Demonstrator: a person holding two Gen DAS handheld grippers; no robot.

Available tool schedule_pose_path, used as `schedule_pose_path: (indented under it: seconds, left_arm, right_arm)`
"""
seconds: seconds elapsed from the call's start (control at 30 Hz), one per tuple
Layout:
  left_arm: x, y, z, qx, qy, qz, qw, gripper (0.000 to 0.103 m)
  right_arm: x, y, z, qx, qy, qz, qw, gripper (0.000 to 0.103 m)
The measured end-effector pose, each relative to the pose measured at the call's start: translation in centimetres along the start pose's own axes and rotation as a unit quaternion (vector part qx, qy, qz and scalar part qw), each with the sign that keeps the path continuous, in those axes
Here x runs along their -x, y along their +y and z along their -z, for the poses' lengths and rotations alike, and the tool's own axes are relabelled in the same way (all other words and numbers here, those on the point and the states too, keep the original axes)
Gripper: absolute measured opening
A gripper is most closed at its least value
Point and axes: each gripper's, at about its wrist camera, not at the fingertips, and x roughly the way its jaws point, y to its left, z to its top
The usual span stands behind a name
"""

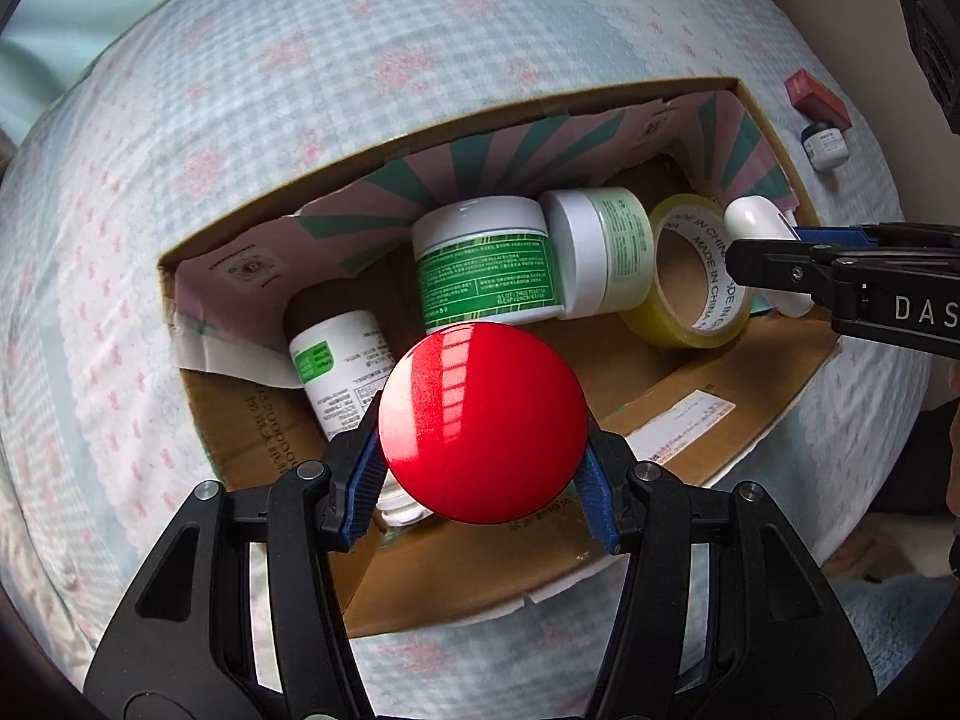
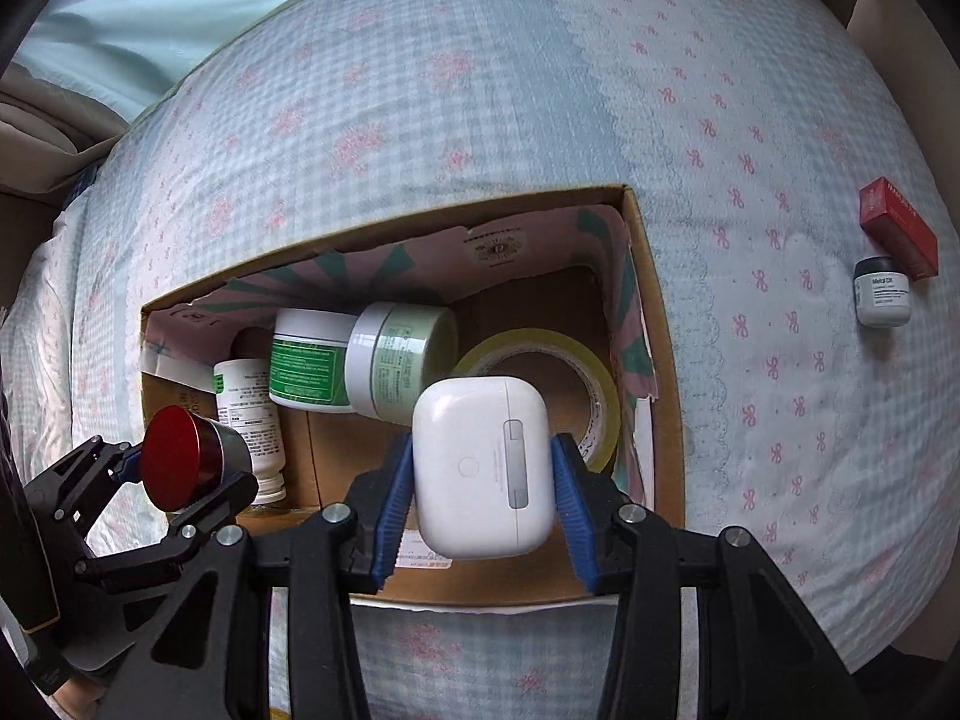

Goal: Organize rigid objects
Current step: 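Carry the red-lid jar and earbud case into the box and open both tools, then withdraw both tools from the box toward the Metal DX jar and MARUBI box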

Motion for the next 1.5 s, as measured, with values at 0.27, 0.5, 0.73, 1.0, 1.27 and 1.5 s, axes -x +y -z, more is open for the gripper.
schedule_pose_path:
  seconds: [0.27, 0.5, 0.73, 1.0, 1.27, 1.5]
  left_arm:
    - [-2.1, -0.6, -0.2, -0.016, 0.024, -0.010, 0.9995, 0.052]
    - [-1.3, -1.8, -0.4, -0.043, 0.015, -0.022, 0.9987, 0.103]
    - [0.6, -1.6, 1.0, -0.040, -0.005, -0.023, 0.9989, 0.103]
    - [3.6, -0.3, 2.3, -0.005, -0.029, -0.032, 0.9991, 0.103]
    - [8.4, -0.3, 3.4, 0.019, -0.079, -0.047, 0.9956, 0.103]
    - [14.0, -0.3, 6.4, 0.073, -0.114, -0.052, 0.9895, 0.103]
  right_arm:
    - [-2.5, -0.3, -0.7, -0.001, 0.028, -0.004, 1.000, 0.042]
    - [-3.4, -0.8, -1.0, -0.017, 0.045, -0.029, 0.998, 0.047]
    - [-2.4, -1.4, 0.3, -0.035, 0.034, -0.048, 0.998, 0.103]
    - [-0.3, -2.0, 2.1, -0.040, 0.017, -0.048, 0.998, 0.103]
    - [3.9, -0.4, 2.8, -0.005, -0.034, -0.054, 0.998, 0.103]
    - [9.1, 1.5, 5.3, 0.035, -0.082, -0.053, 0.995, 0.103]
